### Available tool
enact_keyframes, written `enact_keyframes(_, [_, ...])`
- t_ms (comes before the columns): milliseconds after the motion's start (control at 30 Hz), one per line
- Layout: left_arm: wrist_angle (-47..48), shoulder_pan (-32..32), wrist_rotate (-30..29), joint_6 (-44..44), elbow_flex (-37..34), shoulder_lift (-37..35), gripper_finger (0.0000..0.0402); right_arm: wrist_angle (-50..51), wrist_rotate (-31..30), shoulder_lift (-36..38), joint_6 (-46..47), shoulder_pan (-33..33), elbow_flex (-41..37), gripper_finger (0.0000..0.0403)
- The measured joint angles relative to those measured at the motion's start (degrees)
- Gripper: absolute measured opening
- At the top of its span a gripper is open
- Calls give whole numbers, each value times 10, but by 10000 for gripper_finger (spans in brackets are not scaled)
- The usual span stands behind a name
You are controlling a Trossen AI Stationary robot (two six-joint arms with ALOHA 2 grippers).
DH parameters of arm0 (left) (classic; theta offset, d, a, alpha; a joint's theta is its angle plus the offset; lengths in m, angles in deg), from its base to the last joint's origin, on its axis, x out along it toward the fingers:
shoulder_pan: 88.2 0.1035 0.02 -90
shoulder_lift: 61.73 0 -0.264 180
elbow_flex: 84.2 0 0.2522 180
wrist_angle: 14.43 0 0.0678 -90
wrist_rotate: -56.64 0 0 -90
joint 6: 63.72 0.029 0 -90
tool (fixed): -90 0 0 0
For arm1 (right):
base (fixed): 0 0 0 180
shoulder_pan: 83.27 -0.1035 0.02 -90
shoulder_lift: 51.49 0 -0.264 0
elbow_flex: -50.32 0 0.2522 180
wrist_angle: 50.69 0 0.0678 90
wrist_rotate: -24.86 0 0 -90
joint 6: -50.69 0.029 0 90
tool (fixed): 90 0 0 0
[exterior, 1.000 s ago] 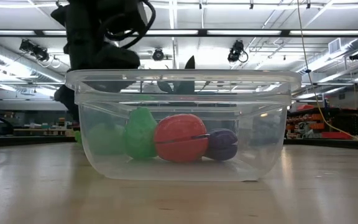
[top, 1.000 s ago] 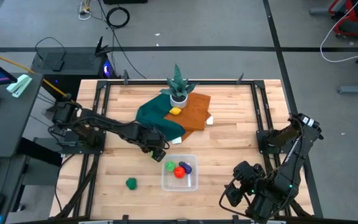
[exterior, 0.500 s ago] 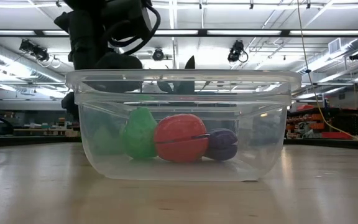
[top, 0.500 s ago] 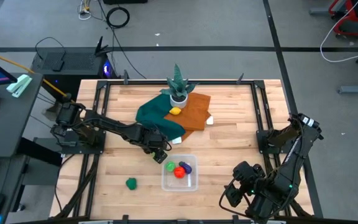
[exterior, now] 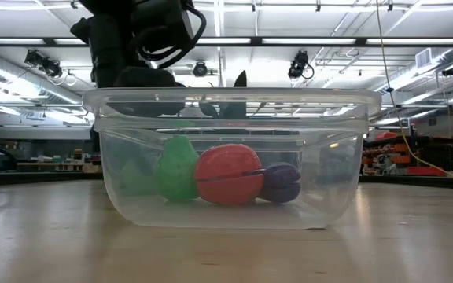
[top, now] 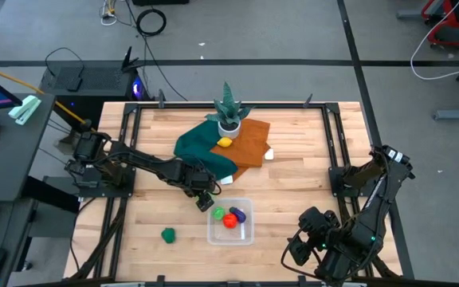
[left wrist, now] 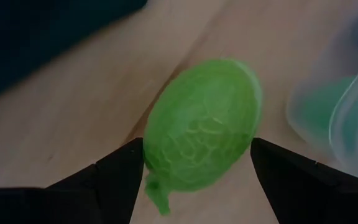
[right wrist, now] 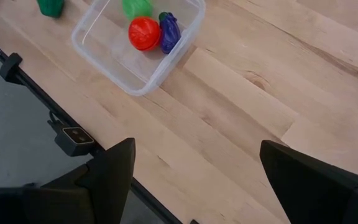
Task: Pick and placing Produce into tupperware
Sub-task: Put the green melon into the transparent bin
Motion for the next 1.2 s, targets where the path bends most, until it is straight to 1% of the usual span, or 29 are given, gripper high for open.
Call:
enact_keyframes(233, [-3,0,0,29,0,0,300,0,0,0,0,0,0,309])
enact_keyframes(667, [-10,9,0,116,0,0,296,0,0,0,-1,0,0,309])
enact_keyframes(800, [-10,12,0,120,0,0,278,0,0,0,-1,0,0,309])
enact_keyframes(1033, [-13,12,6,120,0,-2,229,0,0,0,-1,0,0,309])
enact_keyframes(1200, [-14,12,7,121,0,-2,220,0,0,0,-1,0,0,309])
